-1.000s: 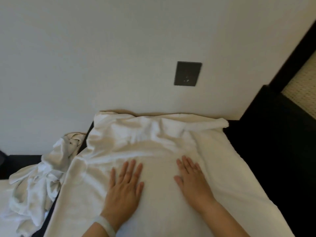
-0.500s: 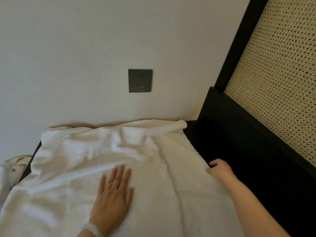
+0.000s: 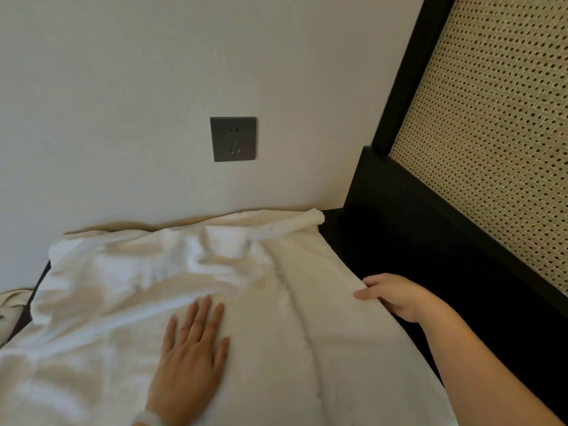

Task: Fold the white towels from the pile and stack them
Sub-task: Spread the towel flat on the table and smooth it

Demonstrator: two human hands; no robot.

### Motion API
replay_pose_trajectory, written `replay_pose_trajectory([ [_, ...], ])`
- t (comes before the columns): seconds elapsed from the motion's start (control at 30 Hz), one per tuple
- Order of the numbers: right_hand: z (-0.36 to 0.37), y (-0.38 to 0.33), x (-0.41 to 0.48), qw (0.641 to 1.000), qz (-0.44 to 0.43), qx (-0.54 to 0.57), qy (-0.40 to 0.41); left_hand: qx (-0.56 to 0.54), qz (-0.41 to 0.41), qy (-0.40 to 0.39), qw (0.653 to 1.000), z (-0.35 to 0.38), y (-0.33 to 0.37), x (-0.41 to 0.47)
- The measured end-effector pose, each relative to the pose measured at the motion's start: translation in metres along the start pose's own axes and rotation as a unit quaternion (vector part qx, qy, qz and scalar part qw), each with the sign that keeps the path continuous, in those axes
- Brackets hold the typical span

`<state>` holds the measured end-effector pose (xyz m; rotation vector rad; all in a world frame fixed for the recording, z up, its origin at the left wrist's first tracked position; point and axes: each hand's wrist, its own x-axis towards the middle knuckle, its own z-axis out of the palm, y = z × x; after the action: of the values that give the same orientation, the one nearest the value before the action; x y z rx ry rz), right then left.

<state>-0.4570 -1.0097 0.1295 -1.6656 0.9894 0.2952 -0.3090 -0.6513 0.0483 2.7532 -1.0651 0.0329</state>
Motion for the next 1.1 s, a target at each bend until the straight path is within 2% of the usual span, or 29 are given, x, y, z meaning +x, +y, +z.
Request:
replay_pose_trajectory([
  [0.07, 0.002, 0.0, 0.001, 1.0, -0.025, 0.004, -0.019, -0.002, -0.006, -0.003, 1.0, -0.001, 0.0, 0.0],
  [0.23, -0.004, 0.006, 0.005, 0.984, -0.047, 0.153, -0.083, -0.005, -0.01, -0.006, 1.0, -0.003, 0.002, -0.001],
  [0.4, -0.015, 0.001, 0.007, 0.987, -0.011, 0.126, -0.096, -0.008, -0.014, -0.007, 1.0, -0.002, 0.002, -0.001],
  [0.5, -0.015, 0.0, 0.01, 0.996, -0.001, 0.074, -0.052, -0.019, -0.017, -0.005, 1.0, -0.003, 0.003, -0.001],
  [0.63, -0.007, 0.003, 0.015, 0.998, -0.03, 0.005, 0.058, -0.031, -0.02, -0.005, 0.999, -0.005, 0.004, 0.0],
  [0.8, -0.006, 0.016, 0.025, 0.97, -0.055, -0.032, 0.235, -0.036, -0.02, -0.004, 0.999, -0.006, 0.004, -0.001],
  [0.87, 0.001, 0.018, 0.028, 0.966, -0.065, -0.053, 0.245, -0.036, -0.02, -0.003, 0.999, -0.007, 0.005, -0.001],
  [0.97, 0.004, 0.019, 0.028, 0.973, -0.076, -0.086, 0.202, -0.039, -0.023, -0.005, 0.999, -0.008, 0.005, -0.001],
  [1.03, -0.003, 0.022, 0.022, 0.976, -0.079, -0.083, 0.184, -0.037, -0.023, -0.005, 0.999, -0.009, 0.006, -0.001],
  [1.1, -0.009, 0.028, 0.018, 0.974, -0.075, -0.05, 0.208, -0.029, -0.021, -0.006, 0.999, -0.009, 0.005, 0.0],
])
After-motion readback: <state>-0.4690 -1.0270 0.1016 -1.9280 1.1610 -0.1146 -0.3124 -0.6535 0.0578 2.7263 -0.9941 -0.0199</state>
